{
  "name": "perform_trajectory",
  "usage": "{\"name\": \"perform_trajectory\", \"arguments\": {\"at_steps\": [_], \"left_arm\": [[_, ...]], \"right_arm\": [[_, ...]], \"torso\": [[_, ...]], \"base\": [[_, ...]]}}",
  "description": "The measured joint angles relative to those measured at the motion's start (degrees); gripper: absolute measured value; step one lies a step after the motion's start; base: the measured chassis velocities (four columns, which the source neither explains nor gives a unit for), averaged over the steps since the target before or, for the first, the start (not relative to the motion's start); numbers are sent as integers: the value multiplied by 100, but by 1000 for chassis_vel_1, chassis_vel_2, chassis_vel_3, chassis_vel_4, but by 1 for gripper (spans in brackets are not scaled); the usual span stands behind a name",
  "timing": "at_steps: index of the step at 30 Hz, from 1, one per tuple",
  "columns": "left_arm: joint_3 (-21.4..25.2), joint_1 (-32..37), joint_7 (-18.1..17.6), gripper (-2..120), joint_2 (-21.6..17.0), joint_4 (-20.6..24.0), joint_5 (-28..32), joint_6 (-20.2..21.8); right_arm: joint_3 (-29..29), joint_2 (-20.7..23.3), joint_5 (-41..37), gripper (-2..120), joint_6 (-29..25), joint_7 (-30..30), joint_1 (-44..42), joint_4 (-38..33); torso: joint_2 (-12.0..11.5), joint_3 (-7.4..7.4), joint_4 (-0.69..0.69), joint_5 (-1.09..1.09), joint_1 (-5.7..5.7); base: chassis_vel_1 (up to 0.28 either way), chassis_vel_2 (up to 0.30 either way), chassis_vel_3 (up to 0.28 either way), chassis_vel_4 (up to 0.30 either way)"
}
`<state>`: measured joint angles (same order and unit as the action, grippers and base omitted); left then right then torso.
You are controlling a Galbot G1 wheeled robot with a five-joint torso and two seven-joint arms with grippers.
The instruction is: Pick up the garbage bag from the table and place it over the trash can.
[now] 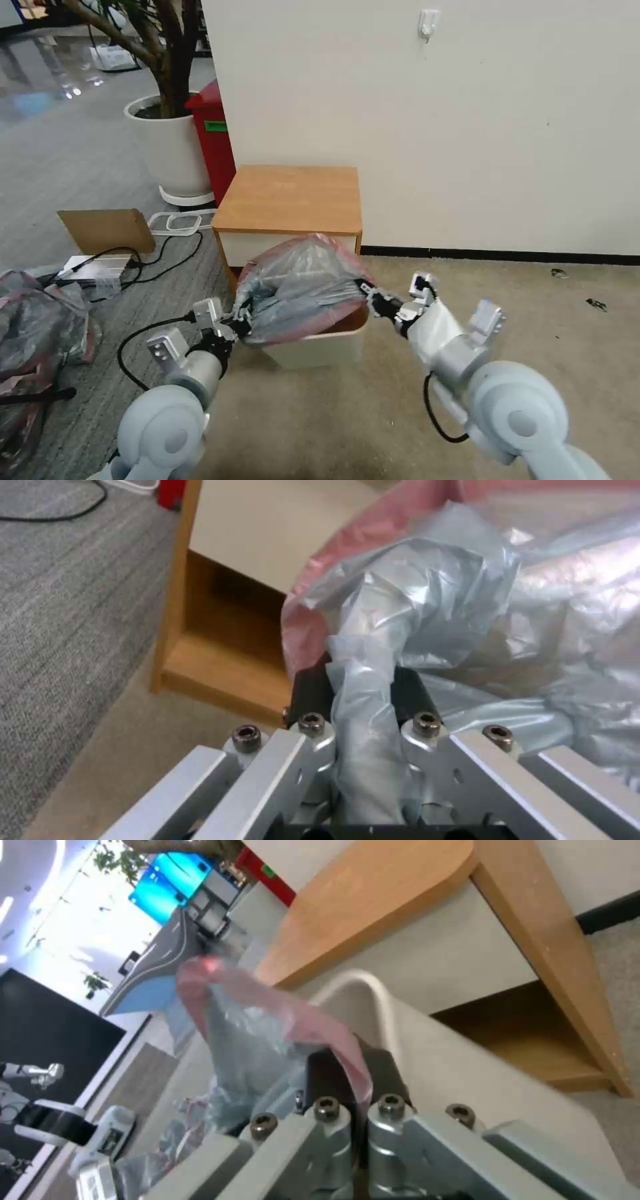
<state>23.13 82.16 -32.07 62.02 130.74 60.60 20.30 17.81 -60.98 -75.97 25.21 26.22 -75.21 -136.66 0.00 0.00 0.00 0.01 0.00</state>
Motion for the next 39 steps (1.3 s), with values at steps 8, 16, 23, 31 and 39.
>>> {"name": "perform_trajectory", "arguments": {"at_steps": [8,16,23,31,39], "left_arm": [[98,-193,-15,8,-41,-107,100,9],[29,-224,-3,8,-43,-119,102,39],[18,-323,123,8,-117,-317,-222,87],[-121,-374,333,8,-175,-342,-587,88],[-263,-352,664,8,-231,-371,-1324,23]], "right_arm": [[91,62,-216,0,151,124,-263,-215],[143,52,-185,9,335,198,-216,-178],[584,357,381,37,592,-439,-239,-619],[355,474,1621,64,525,-1794,515,-208],[-1011,134,3169,95,408,-2014,1520,762]], "torso": [[0,0,0,-1,0],[0,0,1,0,0],[0,0,0,-1,0],[0,0,0,0,0],[0,1,1,-1,0]], "base": [[0,0,0,0],[0,0,0,0],[0,0,0,0],[0,0,0,0],[0,0,0,0]]}}
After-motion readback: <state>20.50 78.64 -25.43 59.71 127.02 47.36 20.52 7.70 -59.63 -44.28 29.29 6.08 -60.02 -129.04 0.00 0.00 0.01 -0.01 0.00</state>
